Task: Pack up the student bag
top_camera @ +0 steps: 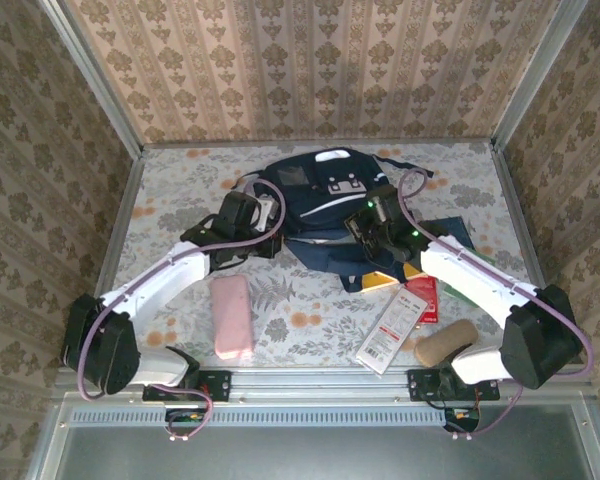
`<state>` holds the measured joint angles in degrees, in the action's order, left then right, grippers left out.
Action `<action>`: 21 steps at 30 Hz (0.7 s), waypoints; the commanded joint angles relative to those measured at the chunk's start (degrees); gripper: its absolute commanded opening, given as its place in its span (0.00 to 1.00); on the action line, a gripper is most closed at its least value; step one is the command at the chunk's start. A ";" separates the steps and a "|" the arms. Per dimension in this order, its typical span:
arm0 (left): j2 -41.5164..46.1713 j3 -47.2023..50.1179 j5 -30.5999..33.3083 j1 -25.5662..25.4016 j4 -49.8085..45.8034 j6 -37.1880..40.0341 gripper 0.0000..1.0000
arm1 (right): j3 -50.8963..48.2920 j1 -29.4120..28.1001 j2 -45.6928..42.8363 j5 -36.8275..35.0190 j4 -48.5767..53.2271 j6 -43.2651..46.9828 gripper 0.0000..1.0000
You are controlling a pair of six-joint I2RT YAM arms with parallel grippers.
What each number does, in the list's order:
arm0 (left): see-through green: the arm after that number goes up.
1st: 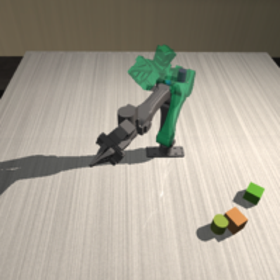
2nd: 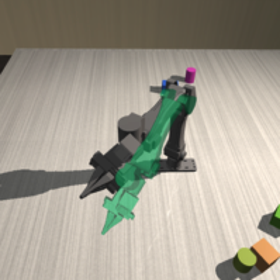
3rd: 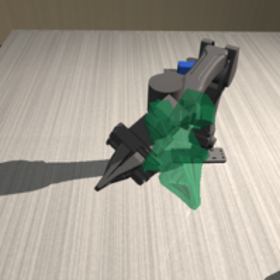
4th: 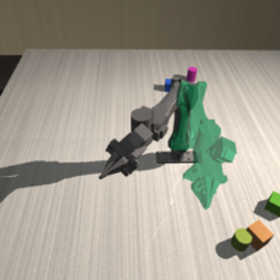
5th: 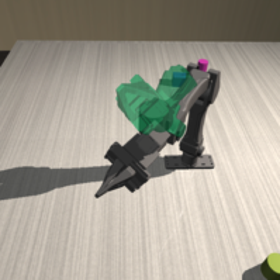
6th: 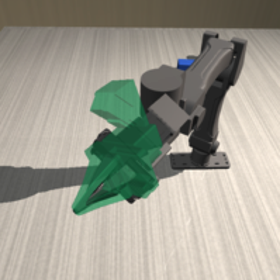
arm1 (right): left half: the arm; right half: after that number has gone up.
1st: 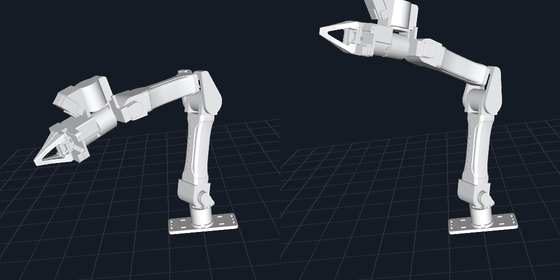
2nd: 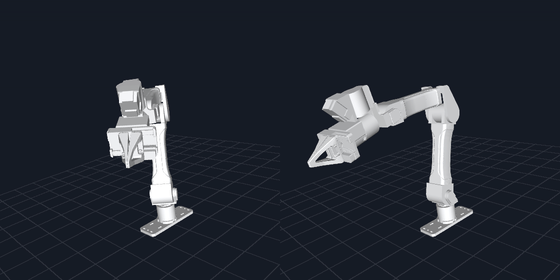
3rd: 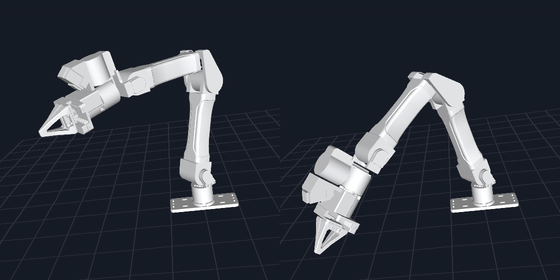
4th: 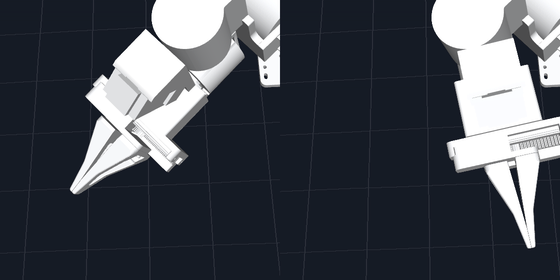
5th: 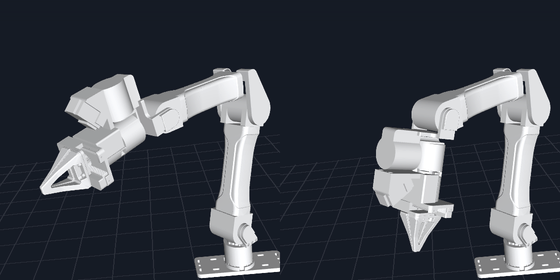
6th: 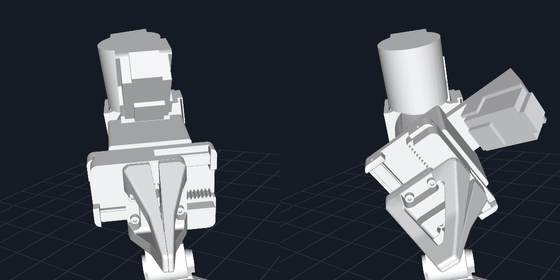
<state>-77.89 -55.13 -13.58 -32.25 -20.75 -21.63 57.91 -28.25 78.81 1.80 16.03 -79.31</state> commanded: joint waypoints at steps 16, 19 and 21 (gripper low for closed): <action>-21.69 -18.22 -0.02 15.47 -2.23 2.24 0.00 | 9.59 3.85 3.53 13.67 6.14 31.89 0.00; -21.64 -18.30 -1.85 16.12 -1.72 1.47 0.03 | 12.16 1.83 5.03 13.47 7.04 36.79 0.00; -20.44 -17.34 -3.64 16.34 -1.01 0.47 0.14 | 14.96 -0.33 6.29 9.77 9.01 39.41 0.00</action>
<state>-99.37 -71.40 -17.61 -17.80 -23.62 -19.84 68.03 -25.87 84.49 11.94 21.02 -49.41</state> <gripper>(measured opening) 0.106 0.094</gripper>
